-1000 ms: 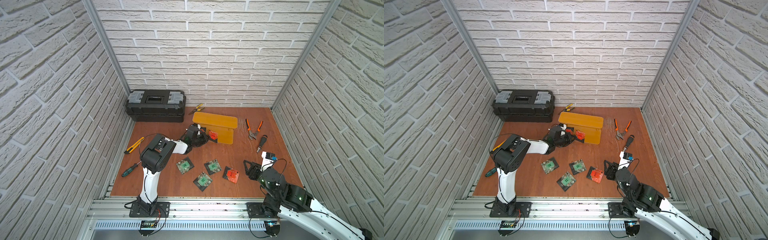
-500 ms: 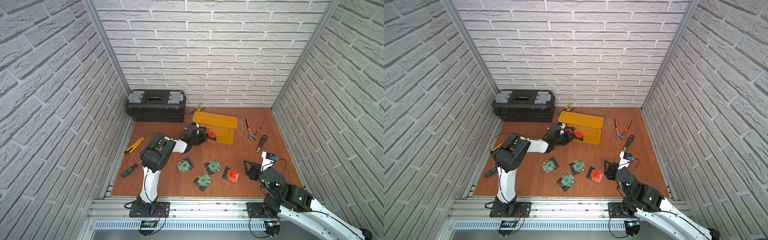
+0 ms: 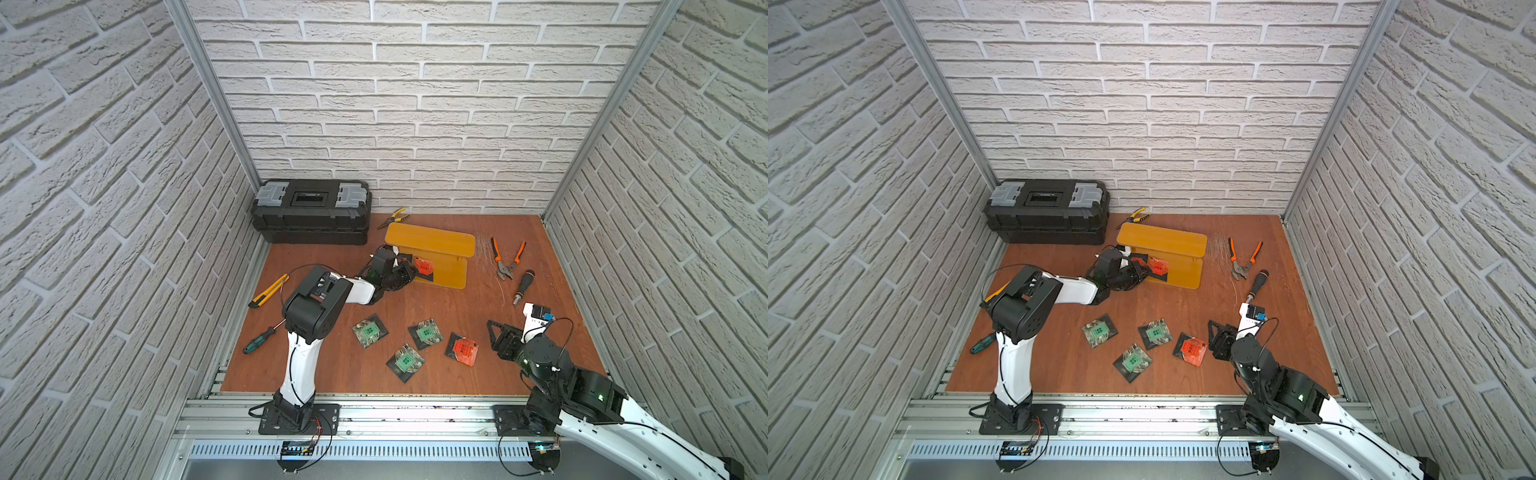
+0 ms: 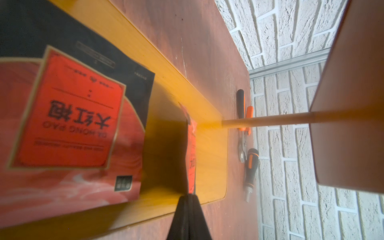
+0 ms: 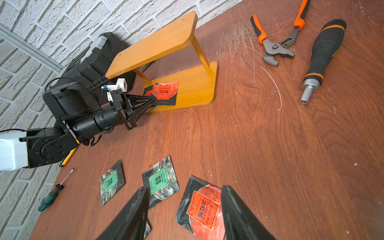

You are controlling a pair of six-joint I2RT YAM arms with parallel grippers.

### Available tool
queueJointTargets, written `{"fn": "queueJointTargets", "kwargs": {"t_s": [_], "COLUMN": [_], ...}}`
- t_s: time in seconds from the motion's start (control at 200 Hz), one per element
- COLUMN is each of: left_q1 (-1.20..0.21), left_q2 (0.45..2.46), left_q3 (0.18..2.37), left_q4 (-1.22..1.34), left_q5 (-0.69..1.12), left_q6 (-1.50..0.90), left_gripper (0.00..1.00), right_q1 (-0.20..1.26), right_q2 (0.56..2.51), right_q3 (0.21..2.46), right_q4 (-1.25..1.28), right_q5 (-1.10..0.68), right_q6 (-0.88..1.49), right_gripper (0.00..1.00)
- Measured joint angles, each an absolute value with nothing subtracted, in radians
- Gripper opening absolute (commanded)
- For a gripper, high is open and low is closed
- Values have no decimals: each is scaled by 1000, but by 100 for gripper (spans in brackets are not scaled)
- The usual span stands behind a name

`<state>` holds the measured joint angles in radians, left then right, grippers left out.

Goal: Place the tea bags on the shelf by color
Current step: Place the tea bag on the shelf.

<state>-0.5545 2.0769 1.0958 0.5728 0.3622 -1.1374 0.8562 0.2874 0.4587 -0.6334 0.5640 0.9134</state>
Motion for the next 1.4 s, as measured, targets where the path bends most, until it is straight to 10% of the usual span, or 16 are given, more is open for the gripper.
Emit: {"fn": "queueJointTargets", "kwargs": {"t_s": [1.4], "left_q1": [-533], "left_q2": [2052], "left_q3": [1073], "left_q4": [544], "left_q5": [383], "left_q6": [-1126], "left_gripper": [47], "right_q1": [856], "right_q2": [283], "right_q3": [448], "right_q4": [-633], "right_q5": [564], "right_q6": [928], "right_gripper": [60]}}
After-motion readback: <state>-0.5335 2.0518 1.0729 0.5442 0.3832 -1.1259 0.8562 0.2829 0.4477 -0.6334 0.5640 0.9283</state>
